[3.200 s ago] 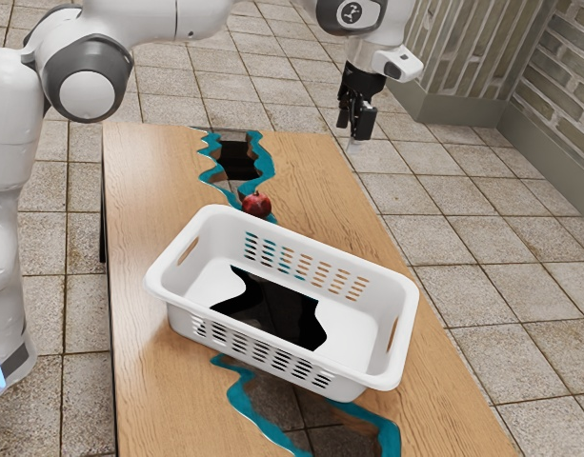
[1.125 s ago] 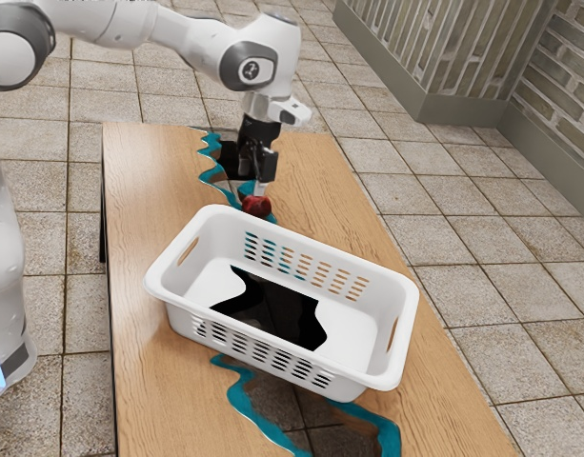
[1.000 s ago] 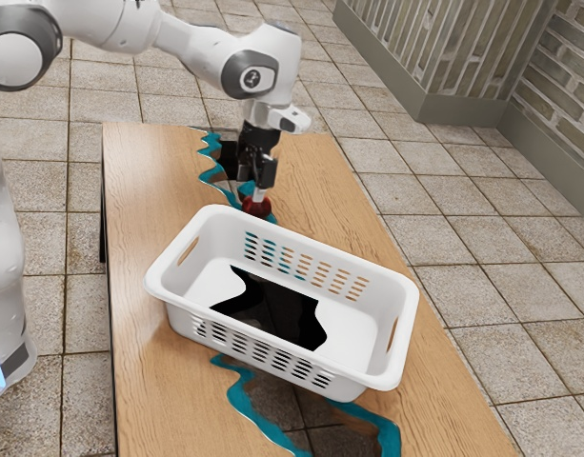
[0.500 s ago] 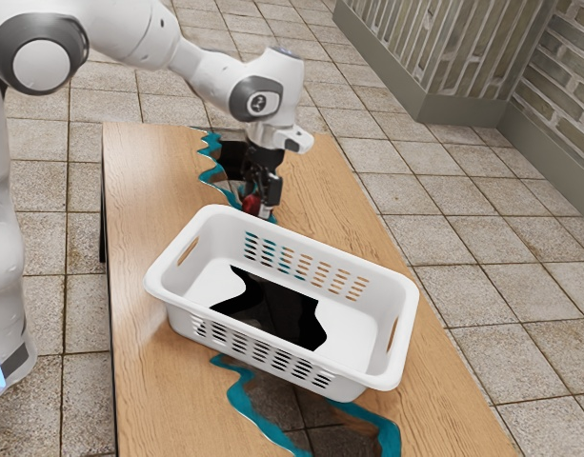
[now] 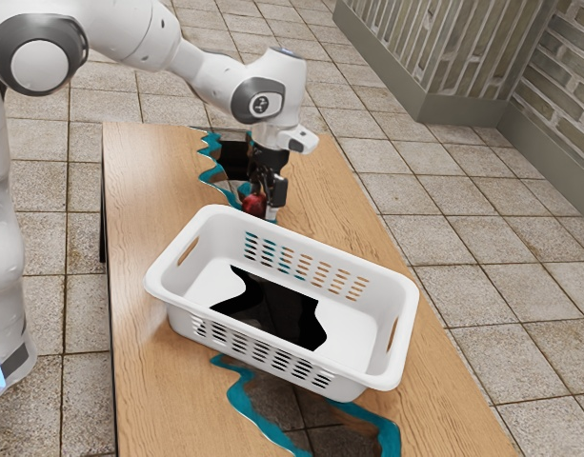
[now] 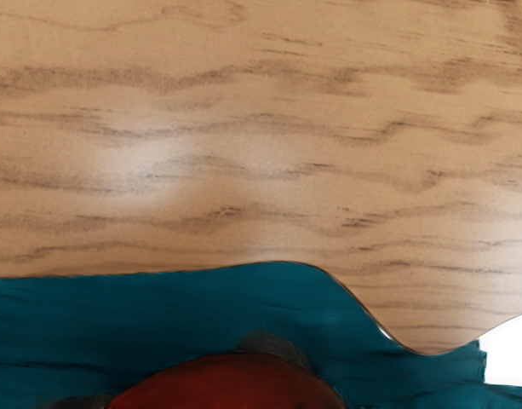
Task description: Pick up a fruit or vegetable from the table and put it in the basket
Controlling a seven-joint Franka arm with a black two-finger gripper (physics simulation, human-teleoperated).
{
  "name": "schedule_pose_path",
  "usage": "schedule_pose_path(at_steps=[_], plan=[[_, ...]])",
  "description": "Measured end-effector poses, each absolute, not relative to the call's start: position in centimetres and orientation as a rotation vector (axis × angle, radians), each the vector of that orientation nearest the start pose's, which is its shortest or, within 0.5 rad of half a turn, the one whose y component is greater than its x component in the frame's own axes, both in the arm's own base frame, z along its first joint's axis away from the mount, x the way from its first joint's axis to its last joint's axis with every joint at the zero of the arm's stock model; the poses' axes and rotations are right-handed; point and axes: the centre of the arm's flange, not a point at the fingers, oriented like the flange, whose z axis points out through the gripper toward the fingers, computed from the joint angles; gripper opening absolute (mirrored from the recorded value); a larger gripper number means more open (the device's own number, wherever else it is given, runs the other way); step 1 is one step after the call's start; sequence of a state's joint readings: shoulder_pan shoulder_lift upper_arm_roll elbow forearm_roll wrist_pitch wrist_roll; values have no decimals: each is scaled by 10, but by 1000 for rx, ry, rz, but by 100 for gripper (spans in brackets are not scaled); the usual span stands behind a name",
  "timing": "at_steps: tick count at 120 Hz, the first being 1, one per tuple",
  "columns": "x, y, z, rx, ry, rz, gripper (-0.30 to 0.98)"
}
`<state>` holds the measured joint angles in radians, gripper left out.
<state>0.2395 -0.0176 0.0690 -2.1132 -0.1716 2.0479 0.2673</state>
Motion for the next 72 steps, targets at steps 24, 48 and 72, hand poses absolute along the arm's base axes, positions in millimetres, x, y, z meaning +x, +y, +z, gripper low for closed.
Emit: schedule_pose_path(at_steps=[24, 48, 72], plan=[[508, 145, 414, -3312, -195, 34, 59], [508, 144, 414, -3311, -192, 40, 34], [512, 149, 453, -3286, -190, -69, 33]])
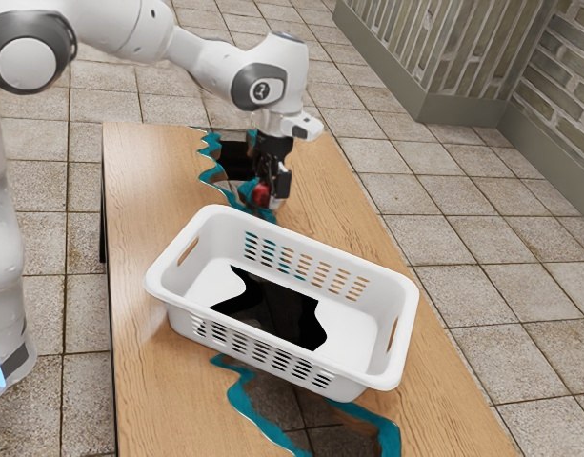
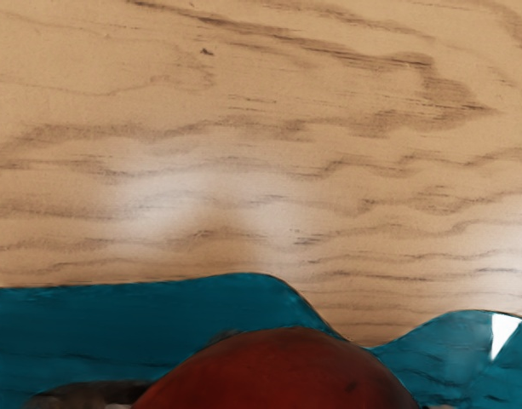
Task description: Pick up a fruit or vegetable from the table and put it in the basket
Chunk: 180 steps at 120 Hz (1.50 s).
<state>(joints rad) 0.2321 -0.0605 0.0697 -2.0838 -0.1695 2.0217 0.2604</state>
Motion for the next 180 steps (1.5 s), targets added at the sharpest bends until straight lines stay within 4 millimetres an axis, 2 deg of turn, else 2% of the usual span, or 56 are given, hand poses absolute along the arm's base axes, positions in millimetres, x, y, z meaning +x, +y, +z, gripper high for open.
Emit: schedule_pose_path(at_steps=[13, 23, 52, 62, 75, 96, 124, 154, 164, 180], plan=[[522, 154, 489, -3259, -173, -146, 33], [527, 153, 508, -3245, -155, -178, 33], [542, 124, 547, -3229, -62, -233, 32], [544, 116, 568, -3216, -34, -243, 32], [543, 92, 591, -3211, 31, -238, 32], [537, 44, 602, -3216, 157, -176, 33], [529, -15, 607, -3210, 321, -122, 31], [523, -69, 598, -3197, 479, -63, 31], [528, -89, 581, -3195, 537, -12, 31], [549, -107, 530, -3202, 573, 94, 31]])
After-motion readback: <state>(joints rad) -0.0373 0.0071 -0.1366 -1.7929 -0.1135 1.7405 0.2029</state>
